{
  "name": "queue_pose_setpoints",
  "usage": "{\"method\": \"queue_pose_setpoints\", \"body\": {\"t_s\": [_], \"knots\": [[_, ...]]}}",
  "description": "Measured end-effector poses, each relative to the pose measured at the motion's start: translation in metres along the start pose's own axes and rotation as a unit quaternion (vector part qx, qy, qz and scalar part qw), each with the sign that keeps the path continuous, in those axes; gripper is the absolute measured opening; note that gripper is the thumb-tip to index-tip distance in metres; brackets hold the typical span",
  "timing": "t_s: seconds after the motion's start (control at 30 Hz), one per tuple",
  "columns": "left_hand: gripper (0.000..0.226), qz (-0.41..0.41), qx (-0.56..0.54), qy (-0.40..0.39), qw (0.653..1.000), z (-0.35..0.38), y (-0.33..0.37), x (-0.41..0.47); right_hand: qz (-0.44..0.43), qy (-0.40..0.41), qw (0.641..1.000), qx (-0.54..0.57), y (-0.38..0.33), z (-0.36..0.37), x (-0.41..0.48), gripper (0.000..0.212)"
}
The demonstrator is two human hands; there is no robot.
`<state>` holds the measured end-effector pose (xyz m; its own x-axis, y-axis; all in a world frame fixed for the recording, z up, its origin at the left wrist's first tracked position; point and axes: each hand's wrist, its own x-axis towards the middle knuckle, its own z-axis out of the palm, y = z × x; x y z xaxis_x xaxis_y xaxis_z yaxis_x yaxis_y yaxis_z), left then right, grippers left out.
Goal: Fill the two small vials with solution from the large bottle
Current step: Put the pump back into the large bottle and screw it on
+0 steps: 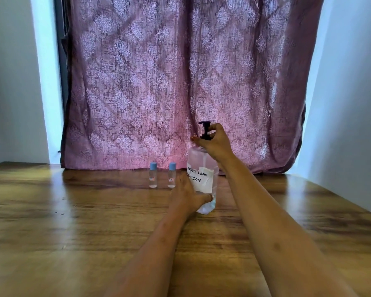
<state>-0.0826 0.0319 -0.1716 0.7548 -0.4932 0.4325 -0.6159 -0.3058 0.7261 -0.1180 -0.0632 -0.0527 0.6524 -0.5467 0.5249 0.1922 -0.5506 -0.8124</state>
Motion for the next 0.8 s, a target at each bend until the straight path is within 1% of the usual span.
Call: {"method": "queue_pose_setpoints", "body": {"t_s": [0.07,0.13,0.2,0.27,0.37,0.47,0.53,0.63,0.7,0.73,0.8], "knots": [[0.109,-0.003,-0.006,0.0,1.0,0.0,-0.001,0.001,0.003,-0.019,1.0,-0.014,-0.003,0.0,0.001,0.065],[0.11,-0.007,-0.006,-0.001,1.0,0.0,-0.002,0.001,0.002,-0.07,0.998,0.006,-0.005,-0.005,0.002,0.056],[0.105,-0.009,0.001,-0.01,1.0,0.0,-0.002,0.002,0.012,-0.121,0.992,0.024,-0.004,-0.011,0.003,0.044],[0.103,-0.01,0.008,-0.018,1.0,0.0,-0.002,0.003,0.016,-0.139,0.989,0.048,-0.001,-0.016,0.001,0.039],[0.108,-0.014,0.004,-0.017,1.0,0.0,-0.002,0.003,0.007,-0.116,0.992,0.047,0.0,-0.017,-0.001,0.036],[0.103,-0.009,0.008,-0.006,1.0,0.001,-0.001,0.002,-0.001,-0.058,0.998,0.02,0.0,-0.01,-0.003,0.029],[0.099,-0.005,0.01,-0.004,1.0,0.002,-0.001,0.002,-0.01,0.0,0.999,-0.039,0.003,-0.004,-0.004,0.026],[0.103,-0.016,-0.016,0.008,1.0,0.002,0.0,0.0,-0.004,0.095,0.986,-0.14,0.003,0.005,-0.009,0.025],[0.108,-0.016,-0.036,0.017,0.999,0.001,0.001,-0.001,0.014,0.106,0.983,-0.149,-0.001,0.01,-0.011,0.024],[0.11,-0.014,-0.041,0.02,0.999,0.001,0.001,-0.001,0.015,0.098,0.984,-0.148,-0.001,0.012,-0.011,0.024],[0.111,-0.014,-0.04,0.016,0.999,0.0,0.001,-0.001,0.006,0.044,0.993,-0.109,-0.003,0.009,-0.01,0.024]]}}
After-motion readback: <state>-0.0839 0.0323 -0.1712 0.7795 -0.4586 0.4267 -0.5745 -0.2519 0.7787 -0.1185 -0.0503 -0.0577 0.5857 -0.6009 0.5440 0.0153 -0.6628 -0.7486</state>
